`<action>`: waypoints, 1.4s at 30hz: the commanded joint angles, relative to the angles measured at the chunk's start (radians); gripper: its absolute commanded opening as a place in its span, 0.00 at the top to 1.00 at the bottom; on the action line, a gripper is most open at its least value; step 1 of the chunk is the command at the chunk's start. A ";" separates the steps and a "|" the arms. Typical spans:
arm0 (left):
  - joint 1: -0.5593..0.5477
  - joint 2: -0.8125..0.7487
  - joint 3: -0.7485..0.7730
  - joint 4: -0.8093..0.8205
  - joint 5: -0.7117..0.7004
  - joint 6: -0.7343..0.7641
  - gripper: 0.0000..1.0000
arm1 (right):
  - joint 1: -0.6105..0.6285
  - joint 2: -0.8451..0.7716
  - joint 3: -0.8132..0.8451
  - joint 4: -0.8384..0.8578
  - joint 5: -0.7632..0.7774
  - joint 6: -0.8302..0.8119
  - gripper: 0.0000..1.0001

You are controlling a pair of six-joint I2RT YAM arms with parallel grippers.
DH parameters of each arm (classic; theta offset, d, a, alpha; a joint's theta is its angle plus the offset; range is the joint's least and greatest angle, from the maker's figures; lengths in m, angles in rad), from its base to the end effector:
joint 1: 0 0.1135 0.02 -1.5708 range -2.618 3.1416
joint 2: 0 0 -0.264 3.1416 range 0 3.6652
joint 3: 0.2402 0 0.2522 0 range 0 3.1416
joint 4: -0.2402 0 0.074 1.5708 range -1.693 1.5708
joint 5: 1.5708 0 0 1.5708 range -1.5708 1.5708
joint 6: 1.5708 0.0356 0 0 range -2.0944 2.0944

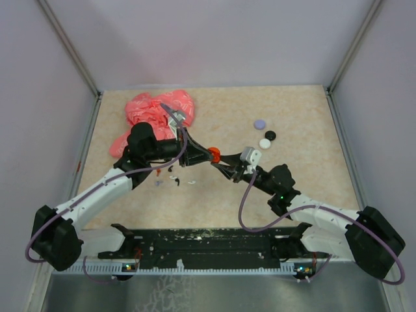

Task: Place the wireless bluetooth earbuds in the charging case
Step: Place the earbud in the charging case.

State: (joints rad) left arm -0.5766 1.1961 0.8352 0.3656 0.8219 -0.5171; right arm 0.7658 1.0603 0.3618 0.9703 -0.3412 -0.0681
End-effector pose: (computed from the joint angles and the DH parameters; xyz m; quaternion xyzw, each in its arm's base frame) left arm 0.2138 -0.1701 0.3293 0.3023 0.6380 -0.5786 0.4085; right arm 0.1509 0.1616 0.2611 -0.3650 0.4902 0.3648 0.7025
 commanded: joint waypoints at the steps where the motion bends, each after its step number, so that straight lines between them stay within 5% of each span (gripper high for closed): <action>1: 0.003 -0.007 0.031 -0.078 -0.053 0.050 1.00 | 0.012 -0.042 0.055 0.082 -0.009 0.004 1.00; 32: 0.024 0.034 0.133 -0.292 -0.133 0.078 0.98 | 0.012 -0.035 0.050 0.087 -0.003 0.031 1.00; 42: 0.024 0.057 0.173 -0.361 -0.163 0.077 0.86 | 0.014 -0.017 0.050 0.094 -0.011 0.039 1.00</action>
State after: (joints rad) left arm -0.5686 1.2354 0.9760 0.0399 0.7315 -0.4698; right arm 0.7654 1.0595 0.3618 0.9562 -0.3065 -0.0509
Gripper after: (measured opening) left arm 0.178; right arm 0.235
